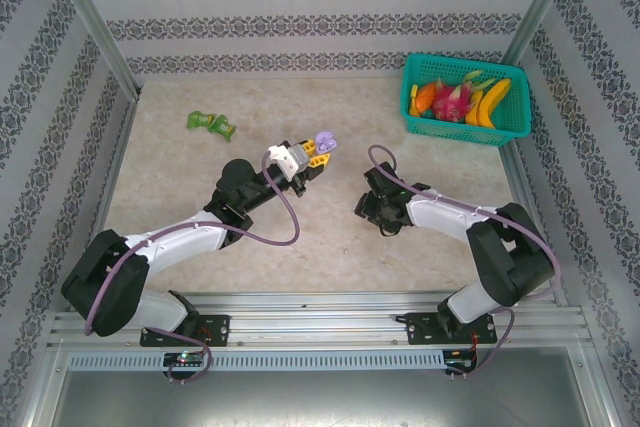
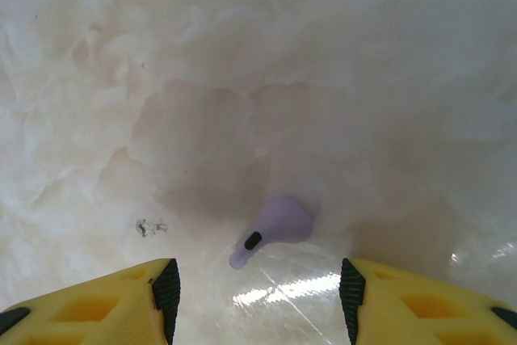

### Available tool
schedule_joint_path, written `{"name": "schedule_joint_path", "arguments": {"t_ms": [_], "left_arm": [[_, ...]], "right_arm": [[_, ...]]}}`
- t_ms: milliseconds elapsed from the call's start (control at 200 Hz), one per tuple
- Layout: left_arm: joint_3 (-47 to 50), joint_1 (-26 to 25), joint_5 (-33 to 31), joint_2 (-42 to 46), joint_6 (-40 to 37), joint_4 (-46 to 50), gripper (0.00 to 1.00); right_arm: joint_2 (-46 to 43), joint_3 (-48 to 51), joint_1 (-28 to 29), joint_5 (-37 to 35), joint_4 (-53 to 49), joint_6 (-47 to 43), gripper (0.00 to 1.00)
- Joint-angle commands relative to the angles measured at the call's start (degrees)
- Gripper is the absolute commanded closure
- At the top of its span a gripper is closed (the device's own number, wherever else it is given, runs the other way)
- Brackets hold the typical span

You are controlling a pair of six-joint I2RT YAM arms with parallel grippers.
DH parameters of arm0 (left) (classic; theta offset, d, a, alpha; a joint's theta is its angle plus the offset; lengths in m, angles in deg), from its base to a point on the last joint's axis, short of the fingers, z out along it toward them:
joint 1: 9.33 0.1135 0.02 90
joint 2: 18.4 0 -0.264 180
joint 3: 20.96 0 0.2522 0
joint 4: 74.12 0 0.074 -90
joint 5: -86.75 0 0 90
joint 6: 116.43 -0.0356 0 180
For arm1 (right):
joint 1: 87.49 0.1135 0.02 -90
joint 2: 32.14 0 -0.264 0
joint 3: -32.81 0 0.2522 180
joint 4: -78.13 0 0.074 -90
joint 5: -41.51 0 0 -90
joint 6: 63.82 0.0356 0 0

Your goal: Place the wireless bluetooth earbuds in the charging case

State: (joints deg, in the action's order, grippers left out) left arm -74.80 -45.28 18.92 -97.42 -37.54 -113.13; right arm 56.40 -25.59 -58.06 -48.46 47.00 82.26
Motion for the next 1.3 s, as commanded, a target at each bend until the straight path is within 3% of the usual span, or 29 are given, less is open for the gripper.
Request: {"name": "schedule_joint_path", "arguments": {"t_ms": [0,620,889,1149,1299], "left_arm": [[0.18,-0.62,-0.36,0.58,0.41,-3.34,1.00],[0.20,-0.55,-0.13,0.44,0.40,-3.30,1.00],[0.35,-0.62,-0.21,1.28,0.13,-2.60,1.00],[0.61,-0.61,-0.14,1.55,-0.05,-2.59,1.00],[0.18,-0.55,0.11,1.24,0.22,-2.60,1.00]], "right_arm": [[1.41,-2.00,0.58,0.89,1.57,0.74,0.43],[6.59,-5.41,-2.93,3.00,4.07,-3.52,0.45],[7.95,-8.88,-3.50,3.96,0.77,-7.39,0.46],[4.28,-8.87,-3.33,0.87,-3.86,-17.35,0.44],[5.60,-9.13,-3.90,2.49,-4.18,-20.45,0.44]]}}
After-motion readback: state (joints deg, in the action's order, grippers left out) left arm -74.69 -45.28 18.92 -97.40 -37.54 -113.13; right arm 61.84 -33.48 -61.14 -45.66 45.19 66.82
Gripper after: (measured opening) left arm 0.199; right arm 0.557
